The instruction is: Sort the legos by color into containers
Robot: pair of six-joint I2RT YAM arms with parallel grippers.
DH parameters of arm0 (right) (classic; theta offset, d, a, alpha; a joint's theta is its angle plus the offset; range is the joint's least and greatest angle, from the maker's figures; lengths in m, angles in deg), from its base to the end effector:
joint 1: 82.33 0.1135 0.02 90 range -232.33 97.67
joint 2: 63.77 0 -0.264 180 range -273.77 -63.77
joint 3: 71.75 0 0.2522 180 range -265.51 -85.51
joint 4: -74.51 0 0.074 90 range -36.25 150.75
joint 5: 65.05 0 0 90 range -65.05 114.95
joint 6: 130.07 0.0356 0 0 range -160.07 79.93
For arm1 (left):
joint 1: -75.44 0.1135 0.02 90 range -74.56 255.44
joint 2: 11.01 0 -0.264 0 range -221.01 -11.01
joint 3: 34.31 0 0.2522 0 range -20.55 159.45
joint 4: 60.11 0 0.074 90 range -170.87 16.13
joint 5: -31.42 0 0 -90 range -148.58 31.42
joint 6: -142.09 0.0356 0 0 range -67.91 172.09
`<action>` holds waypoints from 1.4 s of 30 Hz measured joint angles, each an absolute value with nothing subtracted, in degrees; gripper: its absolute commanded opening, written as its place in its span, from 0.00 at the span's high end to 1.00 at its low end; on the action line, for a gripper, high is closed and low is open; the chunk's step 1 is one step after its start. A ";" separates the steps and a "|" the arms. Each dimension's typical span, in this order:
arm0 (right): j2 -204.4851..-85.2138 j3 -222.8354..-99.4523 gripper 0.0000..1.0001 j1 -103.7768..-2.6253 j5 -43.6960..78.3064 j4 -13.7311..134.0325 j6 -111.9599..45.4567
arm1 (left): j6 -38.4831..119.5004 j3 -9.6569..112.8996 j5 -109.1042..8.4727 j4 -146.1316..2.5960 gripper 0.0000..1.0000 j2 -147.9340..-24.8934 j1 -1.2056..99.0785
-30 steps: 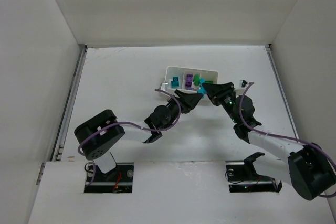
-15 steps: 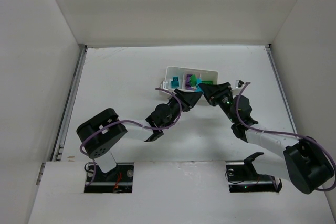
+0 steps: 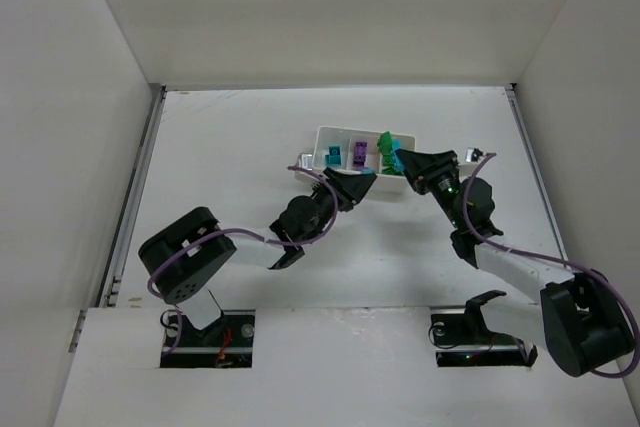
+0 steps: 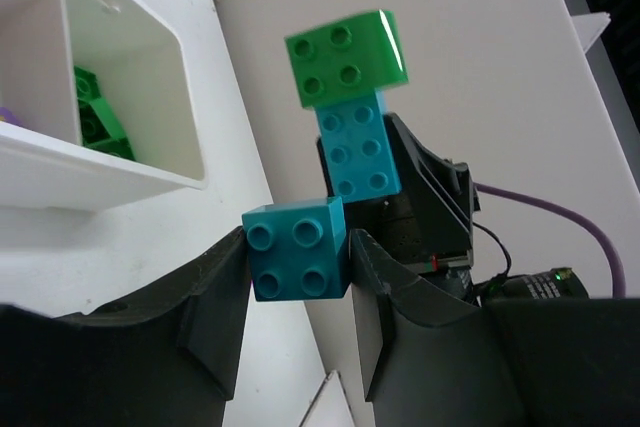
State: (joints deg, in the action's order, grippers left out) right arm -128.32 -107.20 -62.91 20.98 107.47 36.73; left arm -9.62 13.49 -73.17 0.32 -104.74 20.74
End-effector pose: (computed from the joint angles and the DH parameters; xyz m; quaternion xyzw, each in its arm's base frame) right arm 0.2219 0.0809 0.2366 0.3054 0.6108 0.5593 0.4699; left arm 0.1908 -0.2540 0.2229 -0.1373 0.6000 -0.6256 0.4793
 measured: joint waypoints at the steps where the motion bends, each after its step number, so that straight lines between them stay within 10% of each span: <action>1: -128.17 -107.20 0.67 -63.24 20.59 107.47 36.66 | -9.45 12.73 -72.95 0.21 0.72 -104.02 21.57; 37: -113.94 -101.67 0.66 -64.98 19.97 96.08 24.77 | 23.75 43.94 -82.54 -47.35 0.64 -115.32 31.80; 42: -114.44 -101.56 0.66 -65.01 19.97 95.79 24.60 | 25.61 46.19 -84.16 -48.09 0.47 -116.41 32.04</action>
